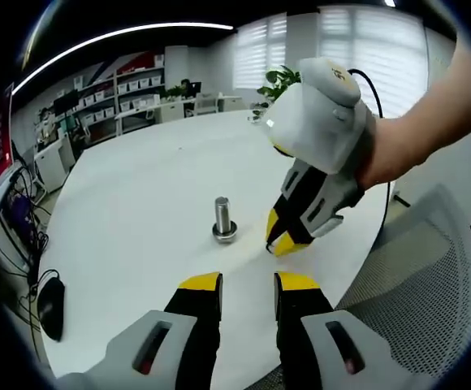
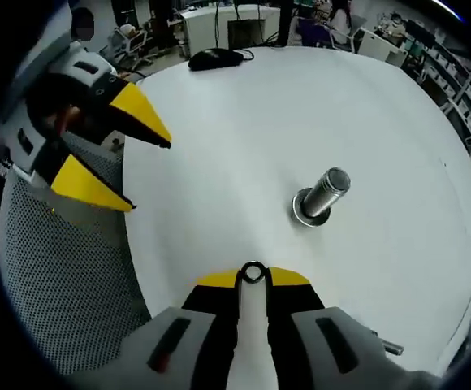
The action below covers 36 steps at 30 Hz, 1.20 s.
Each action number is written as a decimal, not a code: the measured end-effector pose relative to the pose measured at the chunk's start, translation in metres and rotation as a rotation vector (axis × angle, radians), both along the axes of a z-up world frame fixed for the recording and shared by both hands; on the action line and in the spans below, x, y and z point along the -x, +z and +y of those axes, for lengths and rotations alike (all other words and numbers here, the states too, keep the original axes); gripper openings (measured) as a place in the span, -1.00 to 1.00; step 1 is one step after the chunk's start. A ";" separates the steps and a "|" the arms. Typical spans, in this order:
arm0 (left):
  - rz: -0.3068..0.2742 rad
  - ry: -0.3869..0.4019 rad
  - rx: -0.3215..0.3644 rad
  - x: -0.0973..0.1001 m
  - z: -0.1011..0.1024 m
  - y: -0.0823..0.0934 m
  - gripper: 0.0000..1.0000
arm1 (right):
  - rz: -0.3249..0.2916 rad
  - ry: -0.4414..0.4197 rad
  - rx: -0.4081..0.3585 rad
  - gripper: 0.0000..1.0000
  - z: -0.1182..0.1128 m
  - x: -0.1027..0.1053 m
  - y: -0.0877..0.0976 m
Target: Place the washer onto the threaded stud by aligning its center hole with the stud, sliding it down to the base, and recovering from edge contact or off-axis alignment until the washer reaches the visible bottom stop.
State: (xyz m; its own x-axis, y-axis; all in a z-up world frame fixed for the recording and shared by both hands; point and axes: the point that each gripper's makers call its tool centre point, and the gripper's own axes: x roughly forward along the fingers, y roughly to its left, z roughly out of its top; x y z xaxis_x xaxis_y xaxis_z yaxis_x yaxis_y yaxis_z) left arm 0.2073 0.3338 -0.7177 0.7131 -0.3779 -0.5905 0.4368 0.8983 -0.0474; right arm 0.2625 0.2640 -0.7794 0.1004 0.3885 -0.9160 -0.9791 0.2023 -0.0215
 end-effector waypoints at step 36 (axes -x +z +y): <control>0.011 0.009 -0.005 -0.001 0.002 -0.003 -0.54 | -0.096 -0.155 -0.002 -0.73 -0.083 -0.066 0.038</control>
State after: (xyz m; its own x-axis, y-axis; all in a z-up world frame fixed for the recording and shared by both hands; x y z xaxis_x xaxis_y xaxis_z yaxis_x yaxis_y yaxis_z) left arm 0.2078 0.3363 -0.7202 0.7102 -0.3685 -0.5999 0.4281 0.9025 -0.0476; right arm 0.3286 0.1810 -0.7414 0.2463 0.3632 -0.8986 -0.9295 0.3510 -0.1129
